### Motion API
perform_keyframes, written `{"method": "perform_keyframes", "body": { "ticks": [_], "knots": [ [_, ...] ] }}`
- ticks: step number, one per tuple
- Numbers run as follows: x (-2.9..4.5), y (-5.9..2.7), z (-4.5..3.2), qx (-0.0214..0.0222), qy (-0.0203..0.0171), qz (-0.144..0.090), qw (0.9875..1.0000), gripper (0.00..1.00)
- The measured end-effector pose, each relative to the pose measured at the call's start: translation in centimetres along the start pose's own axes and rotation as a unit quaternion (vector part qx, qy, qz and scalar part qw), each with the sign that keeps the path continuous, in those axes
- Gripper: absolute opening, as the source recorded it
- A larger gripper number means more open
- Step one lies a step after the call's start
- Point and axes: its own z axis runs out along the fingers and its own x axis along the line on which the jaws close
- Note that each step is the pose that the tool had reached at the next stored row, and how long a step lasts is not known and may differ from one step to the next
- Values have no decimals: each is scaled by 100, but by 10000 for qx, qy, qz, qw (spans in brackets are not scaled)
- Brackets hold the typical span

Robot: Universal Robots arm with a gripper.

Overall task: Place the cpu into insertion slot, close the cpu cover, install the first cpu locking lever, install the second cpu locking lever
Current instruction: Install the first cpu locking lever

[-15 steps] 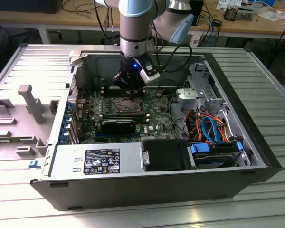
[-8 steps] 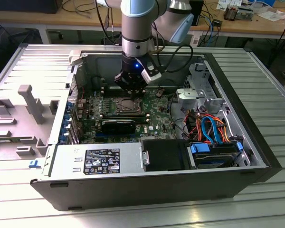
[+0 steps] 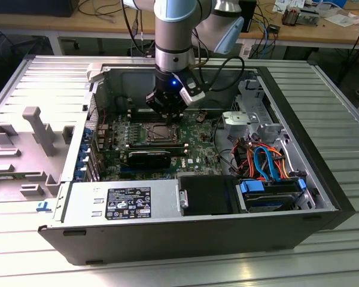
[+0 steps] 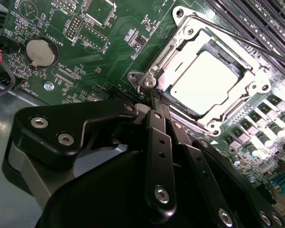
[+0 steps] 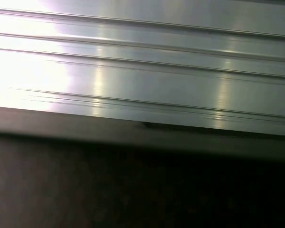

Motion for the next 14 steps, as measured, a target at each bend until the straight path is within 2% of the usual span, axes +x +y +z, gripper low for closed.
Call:
{"method": "perform_keyframes", "body": {
  "ticks": [9, 14],
  "knots": [
    [18, 25, -2, -3, -8, -1, 10000, 11],
    [25, 25, -62, 0, -17, 0, 10000, 11]
  ]
}}
